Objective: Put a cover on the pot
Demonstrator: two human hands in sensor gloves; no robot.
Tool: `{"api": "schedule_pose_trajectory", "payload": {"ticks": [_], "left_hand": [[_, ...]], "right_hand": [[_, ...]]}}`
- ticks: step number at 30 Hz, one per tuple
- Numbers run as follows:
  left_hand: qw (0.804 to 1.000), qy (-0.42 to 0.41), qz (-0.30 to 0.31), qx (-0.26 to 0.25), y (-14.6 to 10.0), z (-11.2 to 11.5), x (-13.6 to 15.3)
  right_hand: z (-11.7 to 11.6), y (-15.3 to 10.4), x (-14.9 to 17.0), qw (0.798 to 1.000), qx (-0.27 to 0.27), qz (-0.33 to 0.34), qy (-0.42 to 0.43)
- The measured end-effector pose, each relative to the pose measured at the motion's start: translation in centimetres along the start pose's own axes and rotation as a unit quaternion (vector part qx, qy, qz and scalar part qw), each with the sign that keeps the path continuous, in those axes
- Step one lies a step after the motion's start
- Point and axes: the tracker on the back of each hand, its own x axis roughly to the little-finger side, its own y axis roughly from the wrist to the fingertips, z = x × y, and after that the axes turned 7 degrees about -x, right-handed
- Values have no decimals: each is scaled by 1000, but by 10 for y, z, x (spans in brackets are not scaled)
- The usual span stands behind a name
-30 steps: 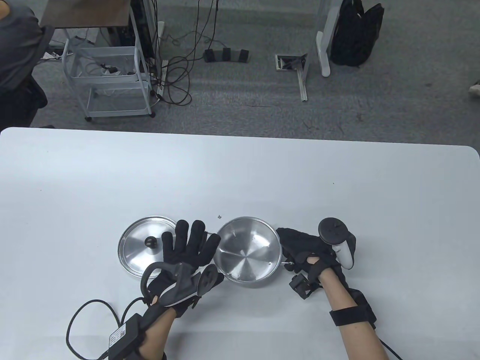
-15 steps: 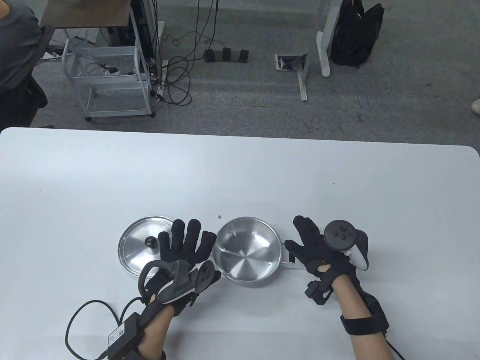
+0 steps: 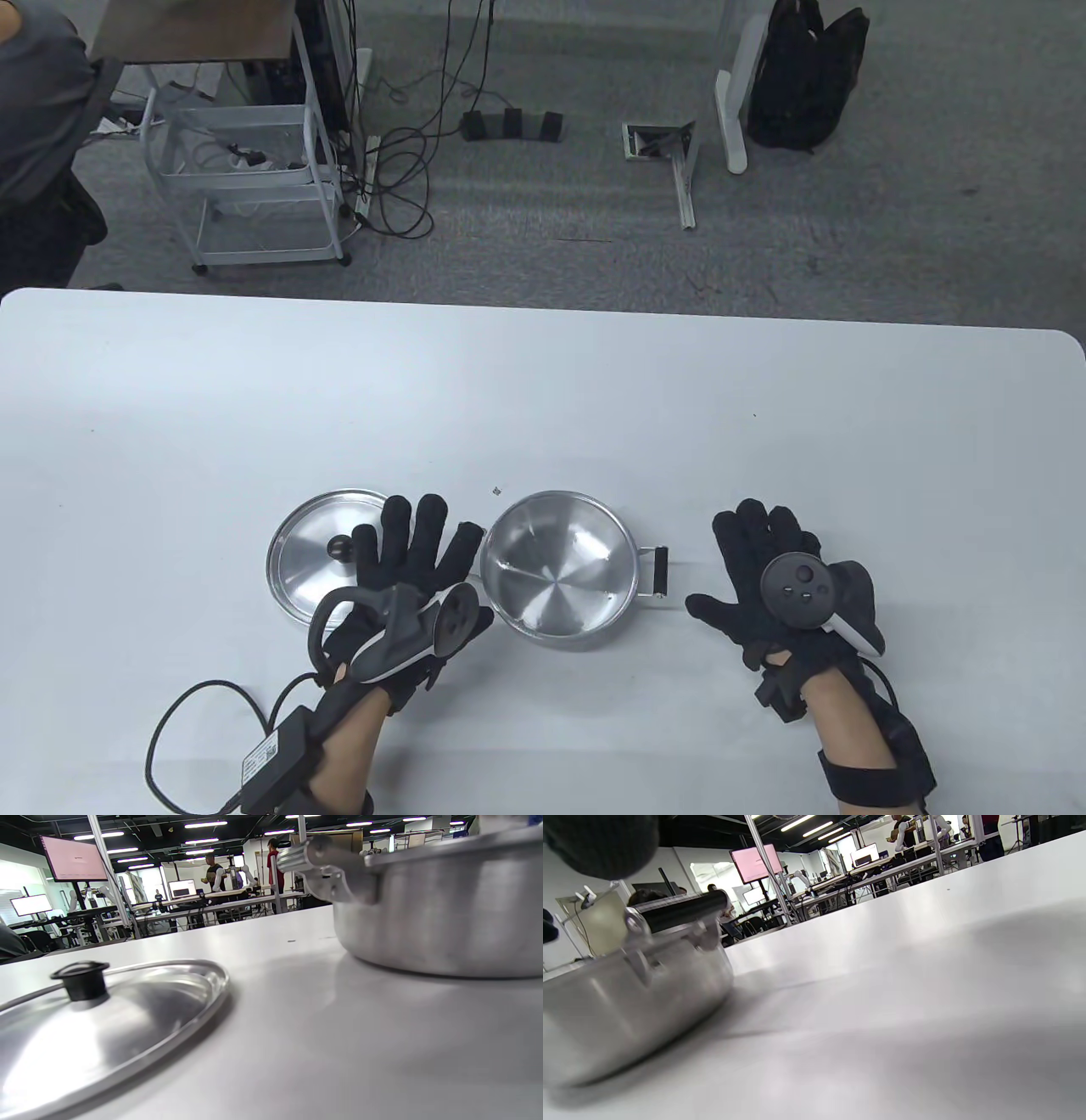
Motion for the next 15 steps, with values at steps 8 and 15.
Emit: {"api": "schedule_pose_trajectory", "payload": {"ticks": [8, 15], "left_hand": [[995, -38, -82, -32, 16, -9, 38], [988, 50, -122, 84, 44, 26, 71]], "right_hand": [[-5, 4, -3, 999, -39, -13, -26], [-4, -4, -5, 999, -29, -13, -43]]}}
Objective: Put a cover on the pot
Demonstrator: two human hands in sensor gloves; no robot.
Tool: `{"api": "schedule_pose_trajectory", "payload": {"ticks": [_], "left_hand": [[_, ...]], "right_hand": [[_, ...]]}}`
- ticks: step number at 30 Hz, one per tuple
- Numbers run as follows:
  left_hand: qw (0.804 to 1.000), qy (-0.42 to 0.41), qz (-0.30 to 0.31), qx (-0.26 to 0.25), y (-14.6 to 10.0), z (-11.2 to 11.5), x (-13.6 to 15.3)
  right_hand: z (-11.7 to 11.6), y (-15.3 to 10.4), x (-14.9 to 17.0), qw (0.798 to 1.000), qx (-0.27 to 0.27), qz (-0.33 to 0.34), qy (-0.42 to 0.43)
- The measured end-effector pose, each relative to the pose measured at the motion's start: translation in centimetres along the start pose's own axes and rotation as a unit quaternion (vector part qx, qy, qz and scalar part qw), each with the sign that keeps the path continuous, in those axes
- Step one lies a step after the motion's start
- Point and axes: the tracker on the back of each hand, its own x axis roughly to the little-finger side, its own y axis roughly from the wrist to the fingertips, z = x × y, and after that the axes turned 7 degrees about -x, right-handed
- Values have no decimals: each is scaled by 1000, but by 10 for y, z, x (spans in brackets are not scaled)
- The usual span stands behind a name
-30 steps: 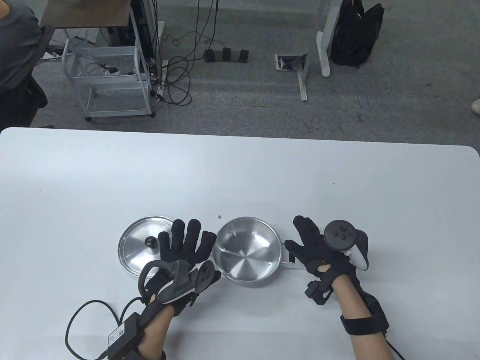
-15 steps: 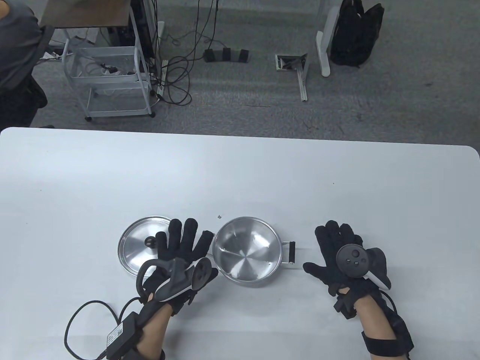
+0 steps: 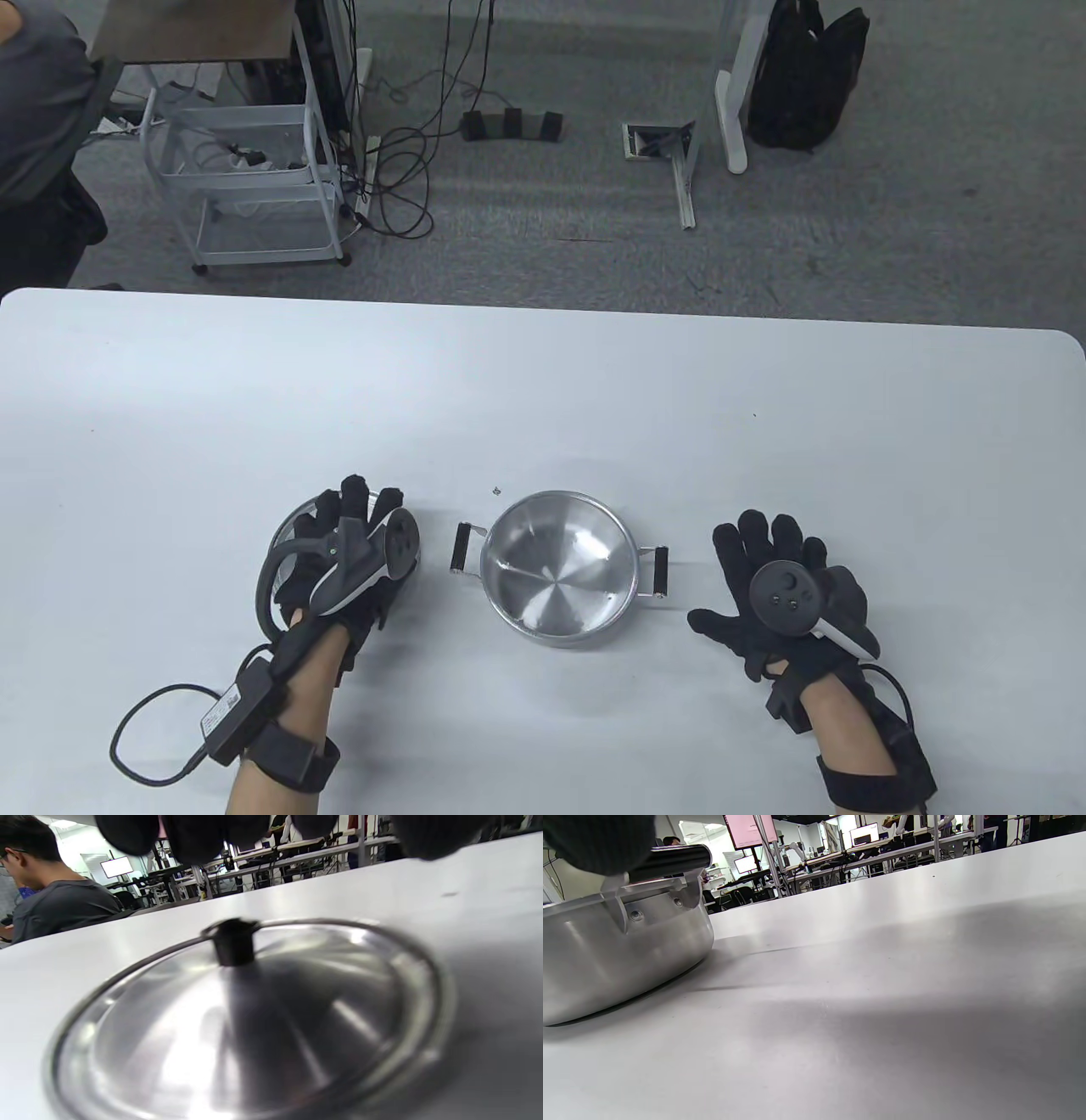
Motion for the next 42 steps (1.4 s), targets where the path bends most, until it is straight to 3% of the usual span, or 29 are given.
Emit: {"api": "schedule_pose_trajectory", "payload": {"ticks": [3, 7, 24, 28, 34, 38, 42], "left_hand": [[998, 45, -8, 34, 9, 9, 9], [997, 44, -20, 63, 15, 18, 16], [997, 21, -18, 70, 24, 21, 19], [999, 7, -15, 41, 21, 2, 18], [998, -46, 24, -39, 3, -57, 3], [990, -55, 91, -96, -12, -96, -28], [979, -64, 159, -108, -21, -110, -68]], "right_hand": [[0, -1, 0, 1000, -1, -2, 0], [-3, 0, -1, 1000, -10, -5, -2], [-7, 3, -5, 1000, -18, -13, -10], [-5, 2, -5, 1000, -12, -13, -7], [-3, 0, -2, 1000, -3, -16, -4], [-3, 0, -2, 1000, -1, -17, -5], [-3, 0, -2, 1000, -1, -17, -6]]}}
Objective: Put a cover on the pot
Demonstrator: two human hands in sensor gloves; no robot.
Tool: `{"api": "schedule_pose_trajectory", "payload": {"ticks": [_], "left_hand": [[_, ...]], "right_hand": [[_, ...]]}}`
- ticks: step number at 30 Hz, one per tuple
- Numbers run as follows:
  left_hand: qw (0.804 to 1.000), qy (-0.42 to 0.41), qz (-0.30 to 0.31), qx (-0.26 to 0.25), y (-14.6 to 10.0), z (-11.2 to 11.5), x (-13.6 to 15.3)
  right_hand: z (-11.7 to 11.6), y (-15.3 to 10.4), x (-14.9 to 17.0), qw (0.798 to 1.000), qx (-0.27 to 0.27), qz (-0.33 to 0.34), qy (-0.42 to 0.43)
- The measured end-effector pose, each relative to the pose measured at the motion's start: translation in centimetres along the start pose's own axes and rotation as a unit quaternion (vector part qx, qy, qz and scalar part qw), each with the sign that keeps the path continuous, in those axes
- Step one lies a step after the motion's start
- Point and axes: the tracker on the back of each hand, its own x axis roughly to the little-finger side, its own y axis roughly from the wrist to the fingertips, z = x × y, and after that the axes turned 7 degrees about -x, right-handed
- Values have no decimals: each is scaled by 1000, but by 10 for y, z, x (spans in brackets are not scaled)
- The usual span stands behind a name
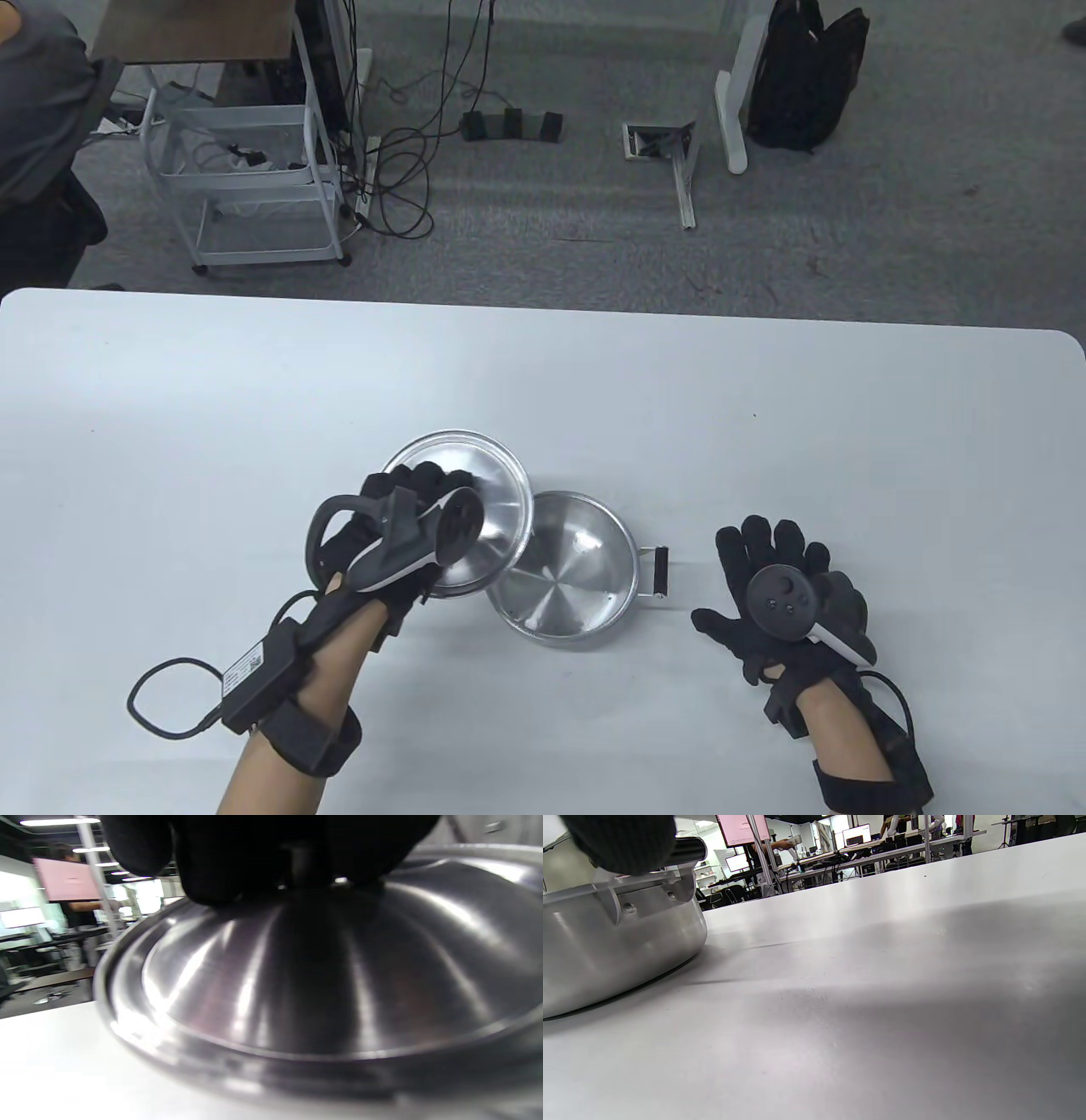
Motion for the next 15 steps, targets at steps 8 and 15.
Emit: {"api": "schedule_pose_trajectory", "payload": {"ticks": [8, 15], "left_hand": [[994, 42, 94, 30, 17, 25, -84], [991, 64, 108, 43, 22, 43, -102]], "right_hand": [[-2, 0, -2, 1000, -9, 0, -3], [-3, 1, -2, 1000, -11, 1, -3]]}}
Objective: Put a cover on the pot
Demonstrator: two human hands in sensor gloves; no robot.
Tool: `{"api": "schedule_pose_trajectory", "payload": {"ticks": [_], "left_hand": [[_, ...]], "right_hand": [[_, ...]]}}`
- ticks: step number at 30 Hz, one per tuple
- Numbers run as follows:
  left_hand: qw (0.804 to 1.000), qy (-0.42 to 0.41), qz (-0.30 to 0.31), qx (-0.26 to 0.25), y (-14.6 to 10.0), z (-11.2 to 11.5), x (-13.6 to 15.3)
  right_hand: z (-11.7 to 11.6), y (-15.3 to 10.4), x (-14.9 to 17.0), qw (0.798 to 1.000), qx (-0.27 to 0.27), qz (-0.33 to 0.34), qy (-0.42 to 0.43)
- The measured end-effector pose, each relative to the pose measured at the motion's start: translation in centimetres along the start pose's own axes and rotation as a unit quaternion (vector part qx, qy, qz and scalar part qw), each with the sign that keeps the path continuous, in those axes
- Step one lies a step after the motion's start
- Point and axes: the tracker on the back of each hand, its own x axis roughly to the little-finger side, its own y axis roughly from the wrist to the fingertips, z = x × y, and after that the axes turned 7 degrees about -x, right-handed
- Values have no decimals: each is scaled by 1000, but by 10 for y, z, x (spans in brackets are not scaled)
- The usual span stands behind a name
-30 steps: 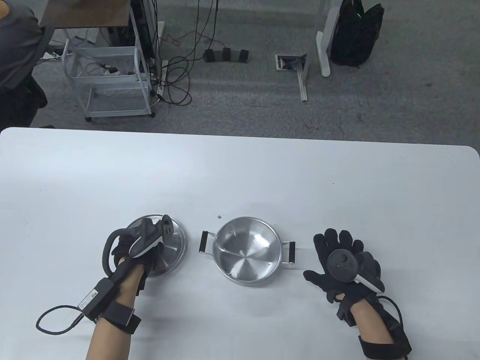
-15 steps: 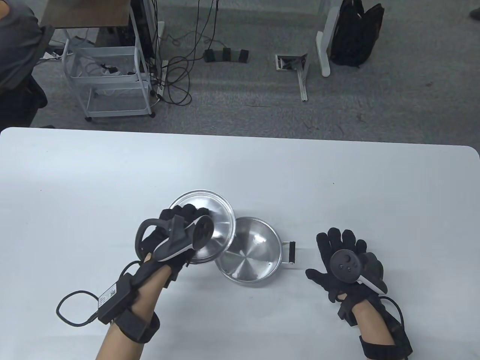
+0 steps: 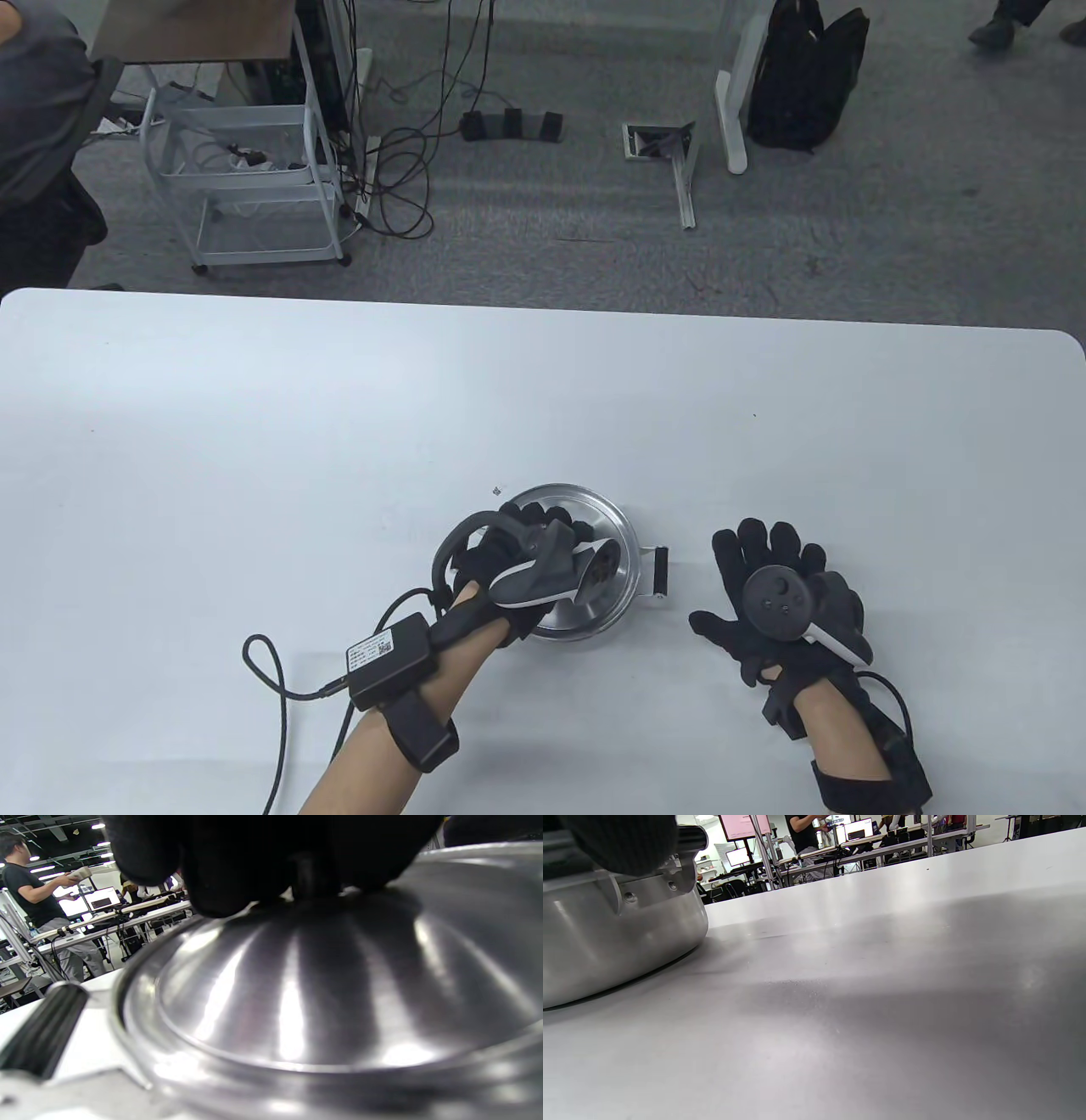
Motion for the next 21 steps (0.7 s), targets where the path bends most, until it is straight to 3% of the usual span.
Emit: {"api": "schedule_pose_trajectory", "payload": {"ticks": [15, 21], "left_hand": [[1000, 1, -9, -3, 3, 9, 0], [998, -56, -34, -13, -11, 6, 12]], "right_hand": [[0, 0, -1, 1000, -2, 0, -2], [-2, 0, -1, 1000, -5, 1, -4]]}}
